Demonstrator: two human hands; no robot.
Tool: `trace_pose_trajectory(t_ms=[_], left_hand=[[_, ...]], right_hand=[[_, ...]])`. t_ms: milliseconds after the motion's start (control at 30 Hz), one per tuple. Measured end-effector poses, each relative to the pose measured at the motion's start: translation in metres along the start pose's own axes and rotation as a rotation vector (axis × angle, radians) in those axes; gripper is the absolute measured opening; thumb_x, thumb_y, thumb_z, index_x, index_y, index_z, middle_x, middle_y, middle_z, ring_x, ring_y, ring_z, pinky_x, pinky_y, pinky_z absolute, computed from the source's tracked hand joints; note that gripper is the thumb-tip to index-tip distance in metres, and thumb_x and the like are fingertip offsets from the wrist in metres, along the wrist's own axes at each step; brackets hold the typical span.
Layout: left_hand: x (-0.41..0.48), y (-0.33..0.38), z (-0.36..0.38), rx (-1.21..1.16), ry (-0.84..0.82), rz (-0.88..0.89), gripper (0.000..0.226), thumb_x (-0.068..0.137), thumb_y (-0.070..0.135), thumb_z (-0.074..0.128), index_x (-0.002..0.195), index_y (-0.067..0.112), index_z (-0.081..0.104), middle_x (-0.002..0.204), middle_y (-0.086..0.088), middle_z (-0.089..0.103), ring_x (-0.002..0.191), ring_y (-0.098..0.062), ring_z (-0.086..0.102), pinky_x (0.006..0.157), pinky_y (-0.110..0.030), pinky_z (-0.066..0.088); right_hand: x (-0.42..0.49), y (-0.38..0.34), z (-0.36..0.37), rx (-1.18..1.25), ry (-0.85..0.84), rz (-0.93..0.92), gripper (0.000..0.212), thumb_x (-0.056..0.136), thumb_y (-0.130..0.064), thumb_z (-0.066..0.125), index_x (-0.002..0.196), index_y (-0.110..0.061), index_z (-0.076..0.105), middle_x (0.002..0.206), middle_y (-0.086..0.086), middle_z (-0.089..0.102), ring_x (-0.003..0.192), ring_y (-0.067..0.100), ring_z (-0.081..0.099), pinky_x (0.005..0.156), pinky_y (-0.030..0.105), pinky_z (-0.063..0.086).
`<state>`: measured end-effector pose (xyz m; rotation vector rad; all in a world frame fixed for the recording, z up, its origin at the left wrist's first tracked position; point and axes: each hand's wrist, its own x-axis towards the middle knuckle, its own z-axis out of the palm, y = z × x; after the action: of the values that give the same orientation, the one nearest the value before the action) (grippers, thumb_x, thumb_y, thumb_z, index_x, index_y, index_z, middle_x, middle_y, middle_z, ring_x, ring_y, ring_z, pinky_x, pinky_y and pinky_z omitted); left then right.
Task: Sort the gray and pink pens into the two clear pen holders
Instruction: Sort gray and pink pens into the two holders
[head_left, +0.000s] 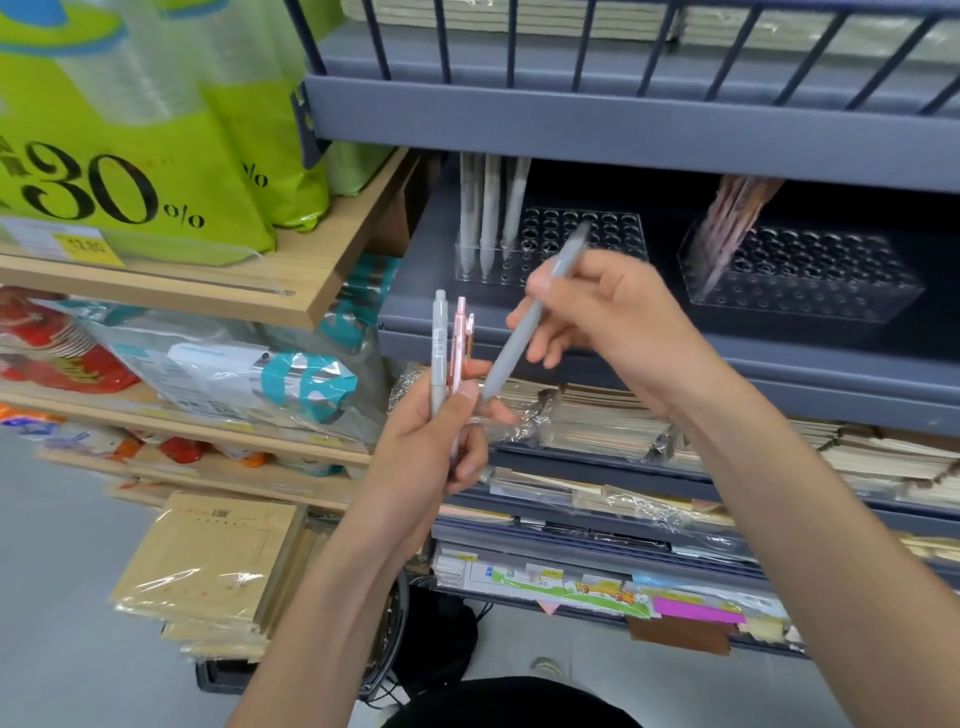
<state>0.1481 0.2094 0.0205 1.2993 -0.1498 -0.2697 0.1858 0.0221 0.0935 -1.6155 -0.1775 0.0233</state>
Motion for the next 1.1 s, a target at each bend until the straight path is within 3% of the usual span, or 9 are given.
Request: trace_pose_trajectory(t_ms=[67, 167, 267, 400, 500, 600, 733, 867, 1100], left_hand=[[0.0, 0.0, -0.005, -0.026, 0.018, -0.037, 0.024, 0.106, 0.018, 0.044, 0.124, 0.014, 0.059, 0.069, 0.0, 0.055, 0.042, -0.008, 0.028, 0.037, -0.018, 0.026], [-0.003, 0.002, -0.014, -0.037, 0.051, -0.079, 0.021, 0.105, 0.022, 0.047, 0.121, 0.015, 0.058, 0.061, 0.005, 0.039, 0.043, -0.007, 0.026, 0.036, -0.017, 0.024], [-0.005, 0.004, -0.02, -0.061, 0.061, -0.094, 0.017, 0.101, 0.032, 0.052, 0.1, 0.015, 0.051, 0.062, 0.004, 0.039, 0.042, -0.008, 0.025, 0.036, -0.018, 0.021], [-0.005, 0.005, -0.026, -0.077, 0.064, -0.081, 0.022, 0.1, 0.032, 0.052, 0.089, 0.015, 0.042, 0.065, 0.003, 0.046, 0.041, -0.007, 0.024, 0.035, -0.017, 0.022], [-0.006, 0.006, -0.03, -0.058, 0.028, -0.054, 0.022, 0.1, 0.032, 0.052, 0.088, 0.014, 0.043, 0.067, 0.001, 0.05, 0.04, -0.007, 0.024, 0.035, -0.017, 0.022], [-0.007, 0.007, -0.035, -0.068, 0.013, -0.039, 0.024, 0.095, 0.036, 0.054, 0.091, 0.013, 0.05, 0.07, 0.0, 0.053, 0.04, -0.008, 0.025, 0.035, -0.018, 0.021], [-0.009, 0.007, -0.04, -0.065, 0.008, -0.037, 0.025, 0.099, 0.034, 0.05, 0.103, 0.011, 0.058, 0.072, -0.002, 0.054, 0.041, -0.009, 0.025, 0.036, -0.019, 0.021], [-0.01, 0.007, -0.041, -0.041, 0.035, -0.054, 0.029, 0.1, 0.032, 0.05, 0.106, 0.004, 0.054, 0.072, -0.001, 0.055, 0.041, -0.009, 0.026, 0.037, -0.02, 0.022], [-0.013, 0.008, -0.044, -0.024, 0.047, -0.052, 0.03, 0.103, 0.029, 0.048, 0.109, 0.0, 0.051, 0.071, -0.001, 0.054, 0.042, -0.009, 0.026, 0.037, -0.019, 0.022]], right_hand=[[0.008, -0.004, -0.001, 0.046, 0.176, -0.03, 0.014, 0.101, -0.018, 0.052, 0.097, -0.004, 0.053, 0.082, 0.019, 0.073, 0.055, 0.024, 0.064, 0.05, 0.028, 0.053], [0.023, -0.01, -0.007, 0.096, 0.383, -0.076, 0.005, 0.1, -0.013, 0.053, 0.1, -0.008, 0.051, 0.088, 0.021, 0.072, 0.059, 0.024, 0.068, 0.058, 0.03, 0.056], [0.034, -0.012, -0.012, 0.068, 0.431, -0.126, 0.012, 0.096, -0.002, 0.057, 0.105, -0.009, 0.053, 0.094, 0.015, 0.072, 0.072, 0.023, 0.073, 0.072, 0.031, 0.059], [0.048, -0.011, -0.009, -0.149, 0.517, -0.157, 0.01, 0.094, -0.006, 0.06, 0.088, -0.013, 0.063, 0.073, -0.003, 0.073, 0.07, 0.018, 0.072, 0.08, 0.039, 0.06], [0.057, -0.01, -0.002, -0.329, 0.526, -0.151, 0.013, 0.095, -0.012, 0.06, 0.086, -0.008, 0.067, 0.072, -0.003, 0.071, 0.07, 0.016, 0.071, 0.083, 0.041, 0.058], [0.064, -0.009, 0.006, -0.581, 0.483, -0.136, 0.011, 0.093, -0.021, 0.059, 0.086, -0.013, 0.063, 0.08, 0.004, 0.073, 0.083, 0.03, 0.07, 0.087, 0.047, 0.054], [0.073, -0.014, 0.012, -0.97, 0.507, -0.044, 0.025, 0.095, -0.036, 0.055, 0.097, -0.012, 0.064, 0.102, 0.01, 0.073, 0.105, 0.037, 0.061, 0.092, 0.039, 0.049], [0.078, -0.017, 0.021, -0.878, 0.56, 0.004, 0.024, 0.092, -0.039, 0.06, 0.1, -0.018, 0.068, 0.105, 0.005, 0.073, 0.112, 0.031, 0.059, 0.096, 0.032, 0.047], [0.079, -0.011, 0.022, -0.891, 0.553, -0.021, 0.022, 0.089, -0.041, 0.064, 0.096, -0.021, 0.066, 0.1, 0.001, 0.074, 0.1, 0.027, 0.066, 0.088, 0.034, 0.052]])
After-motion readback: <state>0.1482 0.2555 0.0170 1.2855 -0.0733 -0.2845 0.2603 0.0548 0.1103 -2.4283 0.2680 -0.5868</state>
